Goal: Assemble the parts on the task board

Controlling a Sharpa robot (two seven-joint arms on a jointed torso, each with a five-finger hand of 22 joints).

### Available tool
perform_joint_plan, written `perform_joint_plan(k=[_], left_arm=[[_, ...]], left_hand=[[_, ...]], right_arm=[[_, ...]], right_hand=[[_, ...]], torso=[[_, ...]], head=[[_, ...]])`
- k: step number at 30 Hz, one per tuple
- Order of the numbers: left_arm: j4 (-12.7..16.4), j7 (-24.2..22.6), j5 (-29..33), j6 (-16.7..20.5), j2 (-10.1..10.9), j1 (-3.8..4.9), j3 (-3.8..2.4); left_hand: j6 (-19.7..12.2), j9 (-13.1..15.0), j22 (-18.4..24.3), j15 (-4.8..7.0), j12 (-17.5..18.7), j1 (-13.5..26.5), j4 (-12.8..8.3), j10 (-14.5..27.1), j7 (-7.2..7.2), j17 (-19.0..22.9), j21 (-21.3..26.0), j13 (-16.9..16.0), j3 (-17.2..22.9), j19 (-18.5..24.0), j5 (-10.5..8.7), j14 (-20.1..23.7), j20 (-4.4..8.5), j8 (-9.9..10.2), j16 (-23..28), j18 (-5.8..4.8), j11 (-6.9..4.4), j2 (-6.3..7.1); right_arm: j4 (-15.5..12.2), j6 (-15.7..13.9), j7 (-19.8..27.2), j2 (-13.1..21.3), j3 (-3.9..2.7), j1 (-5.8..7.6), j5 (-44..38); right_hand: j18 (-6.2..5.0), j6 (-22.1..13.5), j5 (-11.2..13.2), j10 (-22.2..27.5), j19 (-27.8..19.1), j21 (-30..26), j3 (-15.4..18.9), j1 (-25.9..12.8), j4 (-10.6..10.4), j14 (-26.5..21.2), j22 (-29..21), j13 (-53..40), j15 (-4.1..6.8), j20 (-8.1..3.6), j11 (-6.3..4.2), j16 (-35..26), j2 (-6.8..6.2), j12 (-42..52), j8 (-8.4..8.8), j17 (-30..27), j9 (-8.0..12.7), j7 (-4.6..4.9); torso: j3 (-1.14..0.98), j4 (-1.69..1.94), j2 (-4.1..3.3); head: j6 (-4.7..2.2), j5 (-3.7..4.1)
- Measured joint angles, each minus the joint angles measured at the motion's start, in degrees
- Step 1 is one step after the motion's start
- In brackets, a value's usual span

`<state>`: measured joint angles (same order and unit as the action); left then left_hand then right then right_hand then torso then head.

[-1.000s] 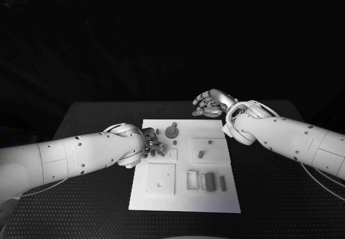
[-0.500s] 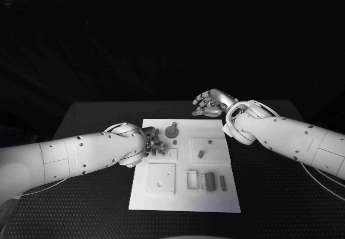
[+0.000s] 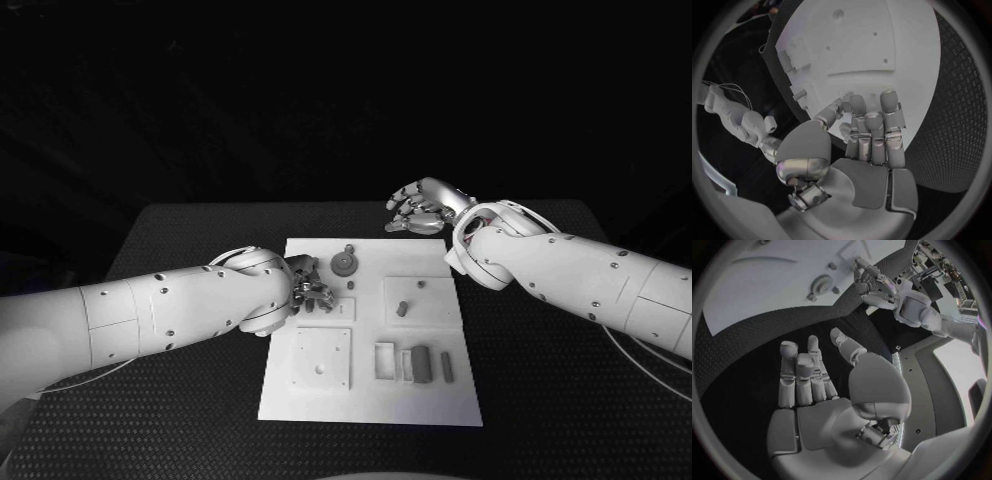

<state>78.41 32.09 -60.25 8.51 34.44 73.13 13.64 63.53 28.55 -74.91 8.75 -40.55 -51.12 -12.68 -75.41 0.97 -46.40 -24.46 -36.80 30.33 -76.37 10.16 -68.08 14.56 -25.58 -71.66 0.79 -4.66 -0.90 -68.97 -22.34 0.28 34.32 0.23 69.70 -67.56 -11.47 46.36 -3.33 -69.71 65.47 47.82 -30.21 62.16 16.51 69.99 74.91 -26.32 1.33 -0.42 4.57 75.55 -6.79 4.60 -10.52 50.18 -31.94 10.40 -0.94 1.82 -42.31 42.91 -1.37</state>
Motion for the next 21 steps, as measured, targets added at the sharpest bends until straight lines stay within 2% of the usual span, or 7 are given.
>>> perform_joint_plan(k=[21], left_arm=[[-0.5, -0.2, -1.3, 0.0, -0.3, -0.33, -0.14]], left_hand=[[-0.1, 0.0, 0.0, 0.0, 0.0, -0.1, 0.0, -0.2, -0.11, 0.2, -0.2, 0.1, 0.0, 0.0, -0.03, 0.0, 0.0, -0.1, 0.0, 0.0, -0.14, 0.07]], right_arm=[[-0.1, 0.2, 0.0, 0.1, 0.0, 0.0, 0.1]], right_hand=[[0.0, 0.0, 0.0, 0.0, 0.2, -0.2, 0.0, 0.0, 0.0, 0.0, 0.0, 0.0, 0.0, -0.05, 0.0, 0.0, 0.0, 0.0, 0.0, 0.0, 0.0, -0.02]], torso=[[0.0, 0.01, 0.0]], head=[[0.35, 0.13]])
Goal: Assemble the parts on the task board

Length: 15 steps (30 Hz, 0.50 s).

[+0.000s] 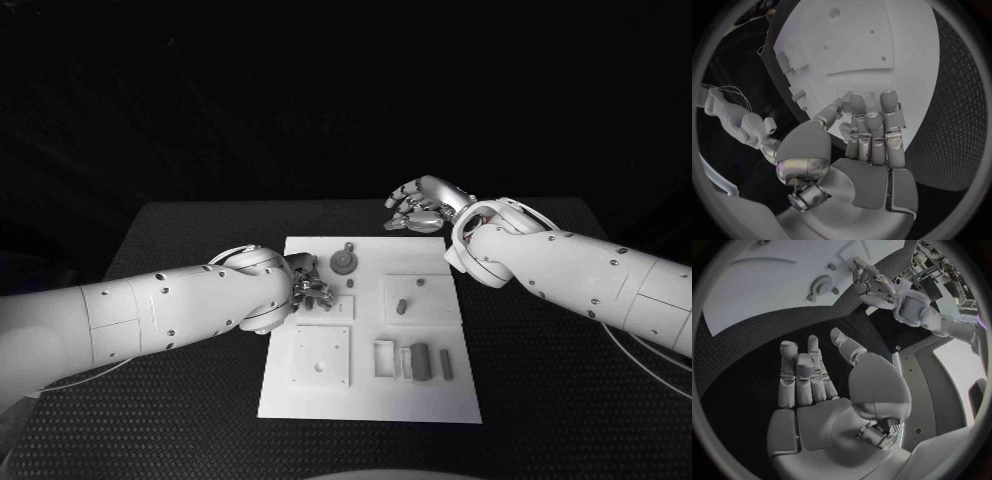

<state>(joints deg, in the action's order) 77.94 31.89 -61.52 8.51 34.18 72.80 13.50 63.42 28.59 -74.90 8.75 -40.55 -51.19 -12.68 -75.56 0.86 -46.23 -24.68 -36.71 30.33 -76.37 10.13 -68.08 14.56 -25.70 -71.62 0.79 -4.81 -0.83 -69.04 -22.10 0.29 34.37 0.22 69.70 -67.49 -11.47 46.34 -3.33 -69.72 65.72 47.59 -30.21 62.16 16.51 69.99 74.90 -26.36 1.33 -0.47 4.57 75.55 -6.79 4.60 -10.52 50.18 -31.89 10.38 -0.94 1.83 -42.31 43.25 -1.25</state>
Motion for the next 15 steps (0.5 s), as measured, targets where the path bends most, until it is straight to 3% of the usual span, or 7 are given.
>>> perform_joint_plan(k=[15], left_arm=[[0.1, 0.1, -0.3, -0.8, 0.1, -0.02, -0.04]], left_hand=[[0.1, 0.0, 0.0, 0.0, -0.2, 0.0, 0.0, 0.0, 0.05, 0.2, 0.0, 0.1, 0.0, 0.0, 0.01, 0.0, 0.0, -0.1, -0.2, 0.0, 0.01, 0.0]], right_arm=[[0.0, 0.2, 0.0, 0.0, 0.0, 0.0, 0.1]], right_hand=[[0.0, -0.2, 0.0, 0.0, -0.1, 0.0, 0.0, 0.0, 0.0, 0.0, 0.0, 0.0, 0.0, 0.09, 0.0, 0.0, 0.0, 0.0, 0.0, 0.0, 0.1, -0.06]], torso=[[-0.02, 0.01, 0.01]], head=[[0.19, -0.08]])
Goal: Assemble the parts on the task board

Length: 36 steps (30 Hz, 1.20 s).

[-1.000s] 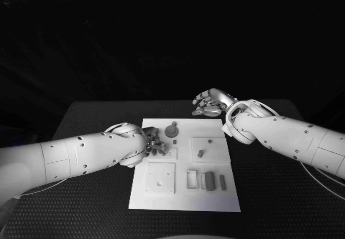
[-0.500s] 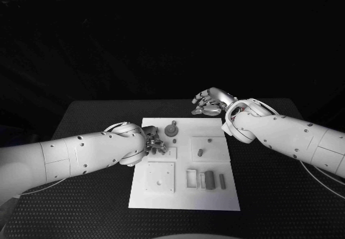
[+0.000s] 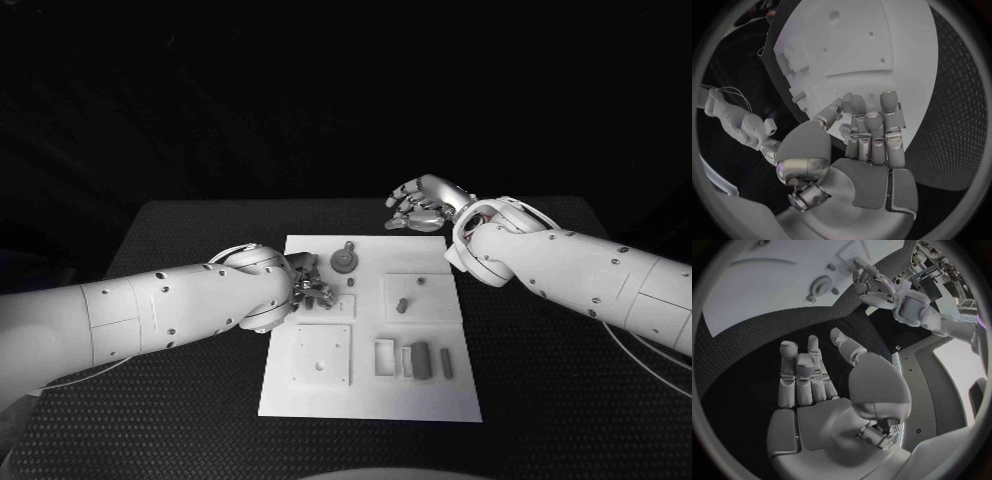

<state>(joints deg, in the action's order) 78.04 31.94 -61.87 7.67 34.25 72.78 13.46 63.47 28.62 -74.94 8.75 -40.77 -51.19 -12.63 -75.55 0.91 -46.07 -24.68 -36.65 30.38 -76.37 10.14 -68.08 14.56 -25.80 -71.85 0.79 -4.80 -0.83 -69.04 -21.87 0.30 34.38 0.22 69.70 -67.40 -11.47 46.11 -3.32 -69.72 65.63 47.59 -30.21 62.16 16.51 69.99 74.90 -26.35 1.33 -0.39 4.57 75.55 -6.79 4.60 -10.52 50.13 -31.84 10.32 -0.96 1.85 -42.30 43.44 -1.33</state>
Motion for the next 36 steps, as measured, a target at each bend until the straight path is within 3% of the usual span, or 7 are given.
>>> perform_joint_plan(k=[36], left_arm=[[0.0, 0.1, -0.9, -0.9, 0.1, 0.0, -0.07]], left_hand=[[0.1, 0.3, 0.0, 0.0, -0.5, 0.0, 0.1, -0.1, -0.14, 0.6, -0.9, 0.2, 0.1, 0.0, 0.47, 0.0, 0.0, -0.7, -0.9, 0.0, 0.1, 0.0]], right_arm=[[0.0, 0.3, 0.1, 0.0, 0.0, 0.0, 0.1]], right_hand=[[0.0, 0.1, 0.0, 0.0, 0.0, 0.0, 0.0, -0.2, 0.0, 0.0, 0.0, 0.0, 0.0, 0.03, 0.0, 0.0, 0.24, -0.2, 0.0, 0.0, 0.1, 0.24]], torso=[[0.02, -0.01, 0.01]], head=[[0.12, -0.07]])
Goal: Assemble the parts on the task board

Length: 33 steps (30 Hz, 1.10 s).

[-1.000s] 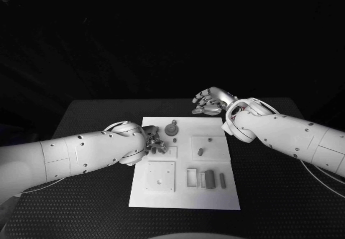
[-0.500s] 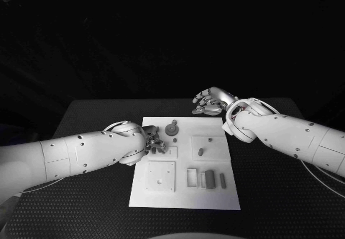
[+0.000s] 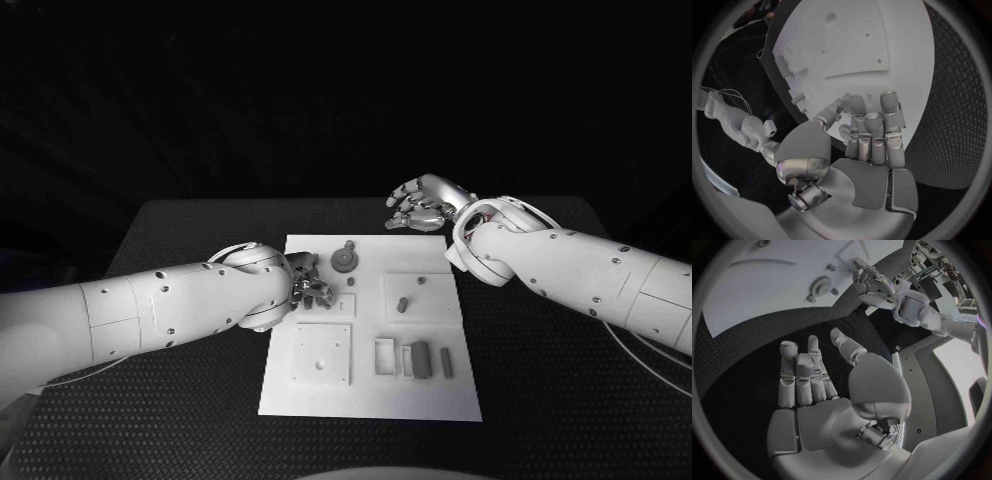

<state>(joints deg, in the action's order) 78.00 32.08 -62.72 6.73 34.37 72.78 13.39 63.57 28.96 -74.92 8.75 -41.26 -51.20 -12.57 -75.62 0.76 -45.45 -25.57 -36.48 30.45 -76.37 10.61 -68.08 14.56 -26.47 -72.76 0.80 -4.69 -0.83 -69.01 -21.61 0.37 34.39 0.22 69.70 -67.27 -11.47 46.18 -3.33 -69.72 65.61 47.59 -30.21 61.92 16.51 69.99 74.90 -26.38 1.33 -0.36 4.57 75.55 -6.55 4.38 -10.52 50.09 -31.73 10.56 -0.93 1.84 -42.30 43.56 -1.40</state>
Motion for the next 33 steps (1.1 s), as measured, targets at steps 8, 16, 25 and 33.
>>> perform_joint_plan(k=[8, 16, 25, 33], left_arm=[[0.0, 0.0, 0.0, -0.6, -0.1, 0.0, 0.0], [-0.1, 0.0, 0.0, -0.8, -0.1, 0.0, 0.0], [0.0, -0.1, 0.1, -0.7, 0.0, -0.04, -0.01], [-0.1, -0.2, 0.2, -0.7, 0.0, -0.05, -0.01]], left_hand=[[0.0, 1.4, 0.0, 0.0, -0.2, 0.0, 0.0, -0.1, -0.03, 0.1, 0.0, 0.1, 0.0, 0.0, -0.02, 0.0, 0.0, -0.6, 0.0, 0.0, -0.08, 0.0], [-0.1, 2.1, 0.0, 0.0, -0.2, 0.0, 0.0, -0.1, -0.1, 0.2, 0.0, 0.1, 0.0, 0.0, -0.04, 0.0, 0.0, -0.7, -0.2, 0.0, -0.13, 0.0], [-0.1, 2.5, 0.0, 0.0, -0.2, 0.0, -0.1, 0.1, -0.13, 0.2, 0.0, 0.1, -0.1, 0.0, 0.19, 0.0, 0.0, -0.7, -0.2, -0.01, -0.32, 0.0], [-0.2, 2.9, 0.0, 0.0, -0.4, 0.0, -0.2, 0.1, -0.2, 0.4, -0.2, 0.2, -0.2, 0.0, 0.19, 0.0, 0.0, -0.7, -0.2, 0.0, -0.32, 0.0]], right_arm=[[0.0, 0.0, 0.0, 0.0, 0.0, 0.0, 0.0], [0.1, 0.1, 0.0, 0.0, 0.0, 0.0, 0.0], [0.1, 0.1, 0.0, 0.0, 0.0, 0.0, 0.0], [0.1, 0.1, 0.1, 0.0, 0.0, 0.0, 0.1]], right_hand=[[0.0, 0.0, 0.0, 0.0, 0.0, 0.0, 0.0, 0.0, 0.0, 0.0, 0.0, 0.0, 0.0, 0.0, 0.0, 0.0, 0.0, 0.0, 0.0, 0.0, 0.0, -0.01], [0.0, -0.1, 0.0, 0.0, -0.1, 0.0, 0.0, 0.0, 0.0, 0.0, 0.0, 0.0, 0.0, 0.08, 0.0, 0.0, 0.0, 0.0, 0.0, 0.0, 0.0, -0.1], [0.0, -0.1, 0.0, 0.0, -0.1, 0.0, 0.0, 0.0, 0.0, 0.0, 0.0, 0.0, 0.0, 0.09, 0.0, 0.0, 0.0, 0.0, 0.0, 0.0, 0.0, -0.1], [0.0, -0.2, 0.0, 0.0, -0.1, 0.0, 0.0, 0.0, 0.0, 0.0, 0.0, 0.0, 0.0, 0.09, 0.0, 0.0, 0.0, 0.0, 0.0, 0.0, 0.1, -0.02]], torso=[[-0.01, -0.03, 0.0], [-0.02, -0.03, -0.01], [-0.01, -0.03, -0.02], [0.01, -0.03, -0.03]], head=[[0.06, 0.04], [0.09, 0.04], [0.05, 0.17], [0.01, 0.24]])
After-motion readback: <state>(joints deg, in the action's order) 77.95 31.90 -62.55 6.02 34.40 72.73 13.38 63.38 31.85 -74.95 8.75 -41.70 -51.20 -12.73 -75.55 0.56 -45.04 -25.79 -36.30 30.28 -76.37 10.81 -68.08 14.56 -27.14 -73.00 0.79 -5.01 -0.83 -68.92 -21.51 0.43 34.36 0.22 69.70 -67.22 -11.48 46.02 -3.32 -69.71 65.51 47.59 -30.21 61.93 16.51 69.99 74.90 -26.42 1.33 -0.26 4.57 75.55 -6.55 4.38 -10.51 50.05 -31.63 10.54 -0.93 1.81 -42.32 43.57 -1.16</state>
